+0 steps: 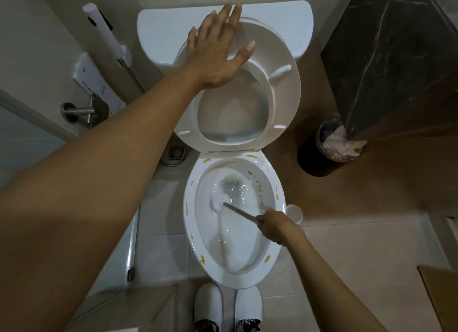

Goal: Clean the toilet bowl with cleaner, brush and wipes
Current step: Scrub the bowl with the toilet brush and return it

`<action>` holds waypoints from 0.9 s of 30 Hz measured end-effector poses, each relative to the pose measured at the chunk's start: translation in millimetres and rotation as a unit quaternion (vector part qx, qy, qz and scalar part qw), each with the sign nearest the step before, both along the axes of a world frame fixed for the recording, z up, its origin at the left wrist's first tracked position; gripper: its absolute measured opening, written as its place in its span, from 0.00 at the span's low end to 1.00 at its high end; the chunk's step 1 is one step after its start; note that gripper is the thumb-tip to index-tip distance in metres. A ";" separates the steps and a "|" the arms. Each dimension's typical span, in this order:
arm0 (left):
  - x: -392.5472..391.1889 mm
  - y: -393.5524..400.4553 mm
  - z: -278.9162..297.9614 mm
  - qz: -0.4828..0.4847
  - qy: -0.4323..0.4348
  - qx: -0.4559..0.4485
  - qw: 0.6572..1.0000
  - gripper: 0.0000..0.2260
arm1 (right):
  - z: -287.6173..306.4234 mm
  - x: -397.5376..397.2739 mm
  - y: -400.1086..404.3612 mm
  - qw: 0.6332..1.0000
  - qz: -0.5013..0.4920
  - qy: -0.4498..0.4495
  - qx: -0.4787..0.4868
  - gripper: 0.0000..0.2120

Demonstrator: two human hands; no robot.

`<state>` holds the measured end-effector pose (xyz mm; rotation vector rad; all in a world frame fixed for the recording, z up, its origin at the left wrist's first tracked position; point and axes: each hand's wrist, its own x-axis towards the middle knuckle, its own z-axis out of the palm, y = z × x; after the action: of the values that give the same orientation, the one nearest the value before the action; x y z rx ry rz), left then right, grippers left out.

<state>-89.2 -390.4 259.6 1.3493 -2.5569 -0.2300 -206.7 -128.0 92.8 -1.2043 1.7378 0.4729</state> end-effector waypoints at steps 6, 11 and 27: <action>0.0 0.7 0.0 0.004 0.003 -0.001 1.000 0.31 | -6.7 -17.9 -3.7 0.999 0.018 0.029 -0.007 0.16; 0.4 1.4 1.3 0.002 0.004 0.006 1.000 0.32 | 5.4 -22.2 5.5 1.000 -0.008 -0.011 0.004 0.10; -0.7 6.9 7.0 0.010 -0.019 0.011 1.000 0.31 | 35.7 -24.4 43.9 0.997 0.022 -0.011 0.074 0.15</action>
<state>-89.8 -383.5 266.6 1.3999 -2.5779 -0.2305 -231.1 -84.1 128.4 -1.1394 1.6317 0.6010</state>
